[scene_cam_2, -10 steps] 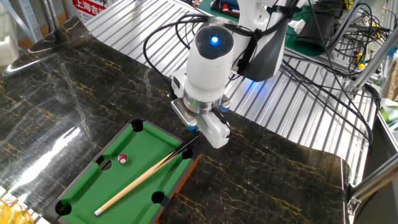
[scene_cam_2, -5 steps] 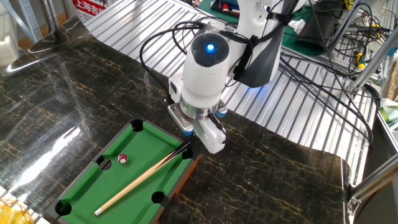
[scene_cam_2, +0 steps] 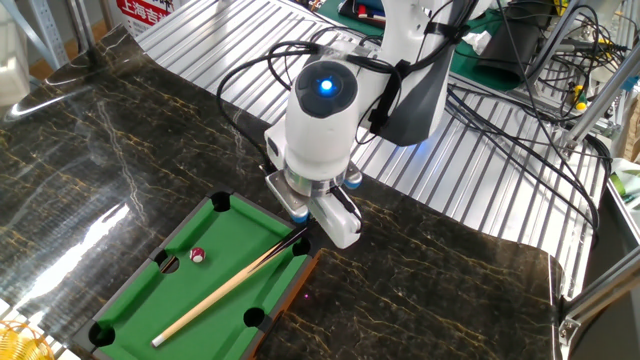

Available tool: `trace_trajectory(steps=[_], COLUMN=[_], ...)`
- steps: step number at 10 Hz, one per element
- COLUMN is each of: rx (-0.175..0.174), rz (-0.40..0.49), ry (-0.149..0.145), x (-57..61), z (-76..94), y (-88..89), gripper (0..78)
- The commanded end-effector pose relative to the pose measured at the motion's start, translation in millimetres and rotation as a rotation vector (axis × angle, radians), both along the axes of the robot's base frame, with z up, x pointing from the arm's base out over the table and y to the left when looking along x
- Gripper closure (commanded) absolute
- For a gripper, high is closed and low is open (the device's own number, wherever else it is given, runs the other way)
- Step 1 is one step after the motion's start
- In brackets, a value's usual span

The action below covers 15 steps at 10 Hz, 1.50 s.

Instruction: Hit the pool ball

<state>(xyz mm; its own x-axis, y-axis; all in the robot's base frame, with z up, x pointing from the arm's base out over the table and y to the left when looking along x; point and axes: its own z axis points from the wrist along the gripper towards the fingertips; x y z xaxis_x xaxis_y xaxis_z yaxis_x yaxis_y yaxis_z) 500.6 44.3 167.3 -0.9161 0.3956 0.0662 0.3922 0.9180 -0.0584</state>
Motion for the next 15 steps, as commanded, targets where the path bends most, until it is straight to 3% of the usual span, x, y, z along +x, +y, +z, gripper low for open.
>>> trace_trajectory(steps=[1, 4, 10, 14, 15], rx=[0.011, 0.012, 0.015, 0.057, 0.057], rz=[0.024, 0.030, 0.042, 0.063, 0.064], ry=[0.040, 0.065, 0.080, 0.075, 0.075], x=[1.8, 1.9, 1.0, 0.0, 0.0], z=[1.0, 0.9, -6.7, -12.1, -12.1], y=[-0.8, -0.6, -1.3, -1.7, -1.7], gripper=[77.6, 77.6, 77.6, 77.6, 0.1])
